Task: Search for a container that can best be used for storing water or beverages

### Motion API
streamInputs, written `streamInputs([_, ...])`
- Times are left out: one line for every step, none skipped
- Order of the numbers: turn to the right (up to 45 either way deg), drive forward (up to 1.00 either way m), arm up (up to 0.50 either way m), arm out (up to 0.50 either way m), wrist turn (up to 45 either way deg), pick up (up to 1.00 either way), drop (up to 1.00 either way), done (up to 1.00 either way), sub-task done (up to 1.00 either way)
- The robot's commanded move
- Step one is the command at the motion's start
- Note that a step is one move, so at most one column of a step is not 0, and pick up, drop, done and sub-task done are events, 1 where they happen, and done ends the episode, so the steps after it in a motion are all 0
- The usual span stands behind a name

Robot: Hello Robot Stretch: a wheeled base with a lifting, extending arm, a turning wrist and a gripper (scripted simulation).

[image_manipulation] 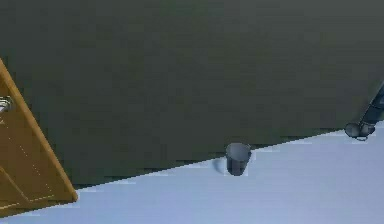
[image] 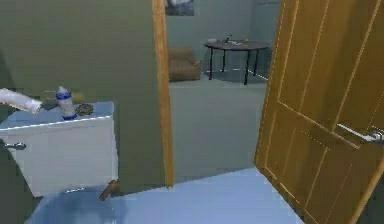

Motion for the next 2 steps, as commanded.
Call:
streamInputs([3.0, 0.0, 0.0, 0.0, 0.0, 0.0, 0.0, 0.0, 0.0])
streamInputs([36.0, 0.0, 0.0, 0.0, 0.0, 0.0, 0.0, 0.0, 0.0])
